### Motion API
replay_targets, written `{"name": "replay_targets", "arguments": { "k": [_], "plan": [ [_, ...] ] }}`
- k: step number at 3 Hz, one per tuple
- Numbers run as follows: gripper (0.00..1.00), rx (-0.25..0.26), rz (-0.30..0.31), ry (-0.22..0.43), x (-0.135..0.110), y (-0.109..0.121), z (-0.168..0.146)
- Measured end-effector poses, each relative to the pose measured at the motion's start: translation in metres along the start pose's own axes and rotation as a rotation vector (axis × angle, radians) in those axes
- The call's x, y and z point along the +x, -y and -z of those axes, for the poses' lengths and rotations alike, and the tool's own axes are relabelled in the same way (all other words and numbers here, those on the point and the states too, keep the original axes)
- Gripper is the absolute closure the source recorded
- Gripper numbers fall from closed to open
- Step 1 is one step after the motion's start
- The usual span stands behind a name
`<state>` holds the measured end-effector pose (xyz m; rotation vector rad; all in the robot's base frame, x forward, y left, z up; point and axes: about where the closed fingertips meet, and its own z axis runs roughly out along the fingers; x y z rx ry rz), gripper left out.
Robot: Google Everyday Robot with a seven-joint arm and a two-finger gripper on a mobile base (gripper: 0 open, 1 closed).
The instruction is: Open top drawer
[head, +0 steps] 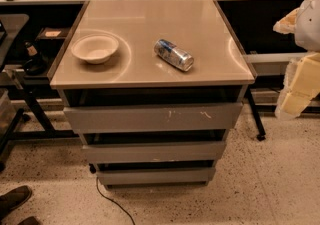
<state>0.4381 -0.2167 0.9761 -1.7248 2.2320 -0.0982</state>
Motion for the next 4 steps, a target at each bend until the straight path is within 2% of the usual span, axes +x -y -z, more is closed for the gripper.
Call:
{"name": "replay_targets", "arguments": {
  "k": [1,2,3,4],
  "plan": [
    [0.0,0.007,0.0,0.007,-0.003,0.0,-0.002],
    [0.0,-0.004,-0.018,0.04,-0.011,-0.01,-0.037],
    [0.0,-0.025,-0.03,0.062,-0.018,-0.022,-0.102],
    [0.0,-0.055,-0.053,0.075,-0.019,-0.034,-0.155]
  ]
}}
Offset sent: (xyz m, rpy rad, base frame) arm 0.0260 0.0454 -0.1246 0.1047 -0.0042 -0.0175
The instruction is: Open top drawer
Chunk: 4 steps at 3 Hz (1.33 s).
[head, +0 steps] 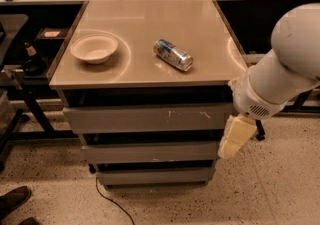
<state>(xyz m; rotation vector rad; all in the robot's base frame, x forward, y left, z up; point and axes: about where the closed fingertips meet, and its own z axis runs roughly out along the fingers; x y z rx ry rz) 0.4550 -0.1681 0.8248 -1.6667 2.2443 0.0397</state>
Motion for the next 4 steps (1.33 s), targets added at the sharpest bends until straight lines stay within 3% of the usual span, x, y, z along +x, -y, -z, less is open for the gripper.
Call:
{"name": "replay_targets", "arguments": {
  "k": [2,4],
  "plan": [
    [0.0,-0.052,-0.019,0.012,0.004,-0.006,-0.069],
    [0.0,-0.067,0.0,0.043,-0.007,-0.007,-0.114]
  ]
}}
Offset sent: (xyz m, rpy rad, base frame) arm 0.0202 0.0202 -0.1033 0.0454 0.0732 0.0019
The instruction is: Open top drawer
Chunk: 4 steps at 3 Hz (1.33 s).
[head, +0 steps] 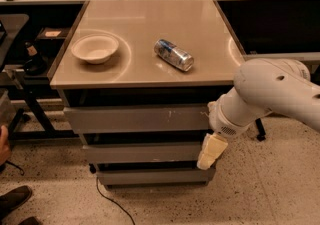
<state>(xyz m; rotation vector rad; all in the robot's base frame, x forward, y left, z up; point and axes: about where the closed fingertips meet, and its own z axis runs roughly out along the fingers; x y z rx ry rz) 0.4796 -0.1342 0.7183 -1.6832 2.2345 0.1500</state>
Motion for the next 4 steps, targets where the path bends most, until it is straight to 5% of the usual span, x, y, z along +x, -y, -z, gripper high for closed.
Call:
{"name": "replay_targets", "arguments": {
  "k": [4],
  "plan": [
    [0.0,0.02,0.09,0.086,-0.063,0.042,-0.059]
  ]
}}
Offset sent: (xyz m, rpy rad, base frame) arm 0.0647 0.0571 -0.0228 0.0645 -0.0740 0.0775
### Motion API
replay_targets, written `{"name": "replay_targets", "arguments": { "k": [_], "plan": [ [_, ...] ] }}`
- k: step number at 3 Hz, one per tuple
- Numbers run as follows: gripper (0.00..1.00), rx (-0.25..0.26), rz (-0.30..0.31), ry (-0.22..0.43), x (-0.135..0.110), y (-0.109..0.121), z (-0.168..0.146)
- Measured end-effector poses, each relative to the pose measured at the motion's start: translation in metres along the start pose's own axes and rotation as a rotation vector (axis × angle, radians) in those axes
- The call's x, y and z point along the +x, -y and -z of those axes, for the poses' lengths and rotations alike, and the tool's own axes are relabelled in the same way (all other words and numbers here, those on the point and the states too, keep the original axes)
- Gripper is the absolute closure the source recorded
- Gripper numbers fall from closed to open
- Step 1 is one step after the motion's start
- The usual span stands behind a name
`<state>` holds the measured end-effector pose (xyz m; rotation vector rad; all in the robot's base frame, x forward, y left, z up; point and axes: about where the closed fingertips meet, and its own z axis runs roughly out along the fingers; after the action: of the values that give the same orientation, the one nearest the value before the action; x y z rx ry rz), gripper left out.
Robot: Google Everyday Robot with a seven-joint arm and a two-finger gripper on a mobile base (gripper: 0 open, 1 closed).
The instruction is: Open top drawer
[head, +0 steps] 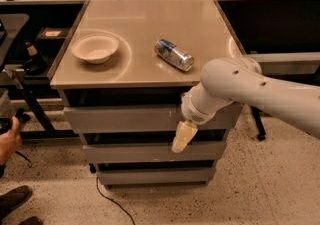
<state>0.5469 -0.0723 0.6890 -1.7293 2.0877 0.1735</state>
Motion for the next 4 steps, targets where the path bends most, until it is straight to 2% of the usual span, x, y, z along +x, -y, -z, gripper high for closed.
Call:
{"name": "replay_targets", "arguments": {
  "k": [2,3,4],
  "plan": [
    [0.0,-0.011,0.037,0.008,-0.014,0.008,-0.035],
    [0.0,-0.039,0.064,-0.009,-0.017,-0.001,-0.046],
    [0.0,-0.095,0.096,-0.049,-0.01,-0.019,-0.053]
  ]
}}
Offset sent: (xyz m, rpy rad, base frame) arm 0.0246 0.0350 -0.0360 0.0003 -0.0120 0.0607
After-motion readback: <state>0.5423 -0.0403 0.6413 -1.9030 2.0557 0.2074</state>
